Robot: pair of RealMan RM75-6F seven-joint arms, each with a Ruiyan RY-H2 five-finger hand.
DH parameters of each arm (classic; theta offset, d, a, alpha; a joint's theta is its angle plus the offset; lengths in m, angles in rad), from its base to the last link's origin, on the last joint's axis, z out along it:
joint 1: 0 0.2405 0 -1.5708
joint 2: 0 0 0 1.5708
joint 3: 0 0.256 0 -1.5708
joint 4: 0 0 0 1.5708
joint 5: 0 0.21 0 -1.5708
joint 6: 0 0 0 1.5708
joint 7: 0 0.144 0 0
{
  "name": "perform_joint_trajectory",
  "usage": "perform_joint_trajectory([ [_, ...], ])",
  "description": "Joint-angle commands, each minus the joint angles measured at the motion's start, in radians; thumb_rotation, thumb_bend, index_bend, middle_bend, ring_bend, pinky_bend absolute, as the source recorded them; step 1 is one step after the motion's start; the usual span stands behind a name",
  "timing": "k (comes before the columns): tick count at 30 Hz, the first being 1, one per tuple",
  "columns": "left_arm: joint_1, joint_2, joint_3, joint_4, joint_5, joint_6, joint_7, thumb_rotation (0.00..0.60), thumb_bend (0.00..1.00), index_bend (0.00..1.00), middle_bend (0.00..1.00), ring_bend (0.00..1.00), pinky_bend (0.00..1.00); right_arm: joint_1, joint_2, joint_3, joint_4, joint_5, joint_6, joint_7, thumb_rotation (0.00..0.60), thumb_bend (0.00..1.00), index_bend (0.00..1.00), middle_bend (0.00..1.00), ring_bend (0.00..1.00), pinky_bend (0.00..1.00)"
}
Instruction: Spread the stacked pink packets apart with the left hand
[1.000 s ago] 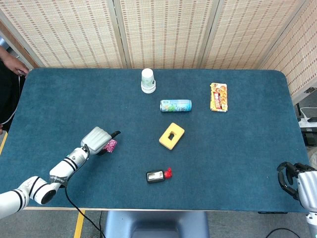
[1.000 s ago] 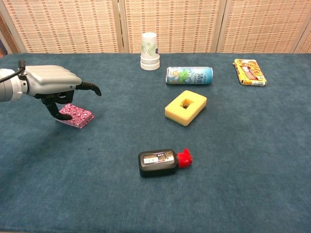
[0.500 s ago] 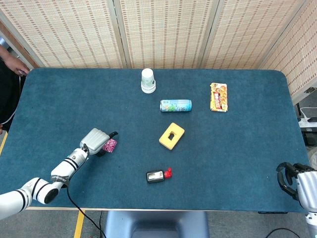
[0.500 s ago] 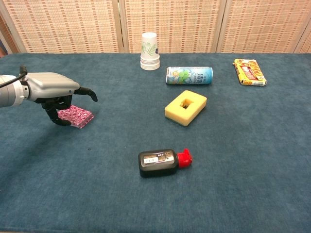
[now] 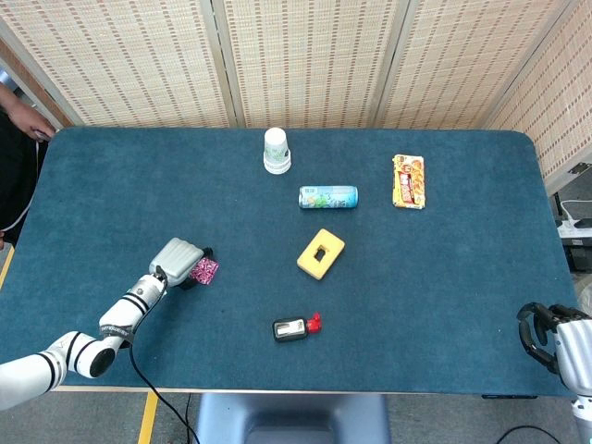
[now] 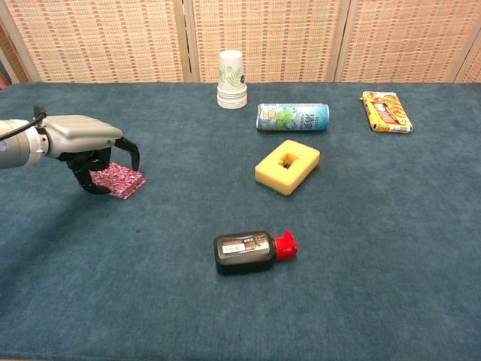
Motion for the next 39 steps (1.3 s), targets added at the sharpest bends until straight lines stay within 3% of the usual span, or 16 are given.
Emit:
perform_joint_trajectory([
  [1, 0.0, -0.005, 0.002, 0.005, -0.008, 0.002, 0.005, 0.6, 0.28, 0.32, 0.96, 0.96, 0.96, 0.0, 0.0, -0.001, 0.0, -0.001, 0.001, -0.001, 0.6, 0.55, 0.89, 0.82, 0.63, 0.7],
  [21, -0.009, -0.019, 0.008, 0.012, -0.113, 0.016, 0.1, 0.6, 0.28, 0.24, 0.95, 0.96, 0.96, -0.002, 0.004, -0.004, 0.0, -0.003, 0.001, 0.002, 0.6, 0.55, 0.89, 0.82, 0.63, 0.7],
  [25, -0.009, -0.022, 0.011, 0.01, -0.125, 0.029, 0.117, 0.6, 0.28, 0.33, 0.96, 0.97, 0.96, -0.002, 0.005, -0.005, -0.001, -0.003, 0.0, 0.002, 0.6, 0.55, 0.89, 0.82, 0.63, 0.7],
  [30, -0.005, -0.026, 0.013, 0.011, -0.125, 0.051, 0.128, 0.6, 0.28, 0.53, 0.97, 0.98, 0.97, -0.002, 0.005, -0.006, -0.001, -0.004, -0.001, 0.002, 0.6, 0.55, 0.89, 0.82, 0.63, 0.7],
  [39, 0.017, 0.013, 0.017, -0.03, -0.111, 0.093, 0.121, 0.6, 0.27, 0.65, 0.98, 0.98, 0.98, 0.001, 0.005, -0.006, -0.003, -0.002, -0.009, -0.003, 0.6, 0.55, 0.89, 0.82, 0.63, 0.7],
])
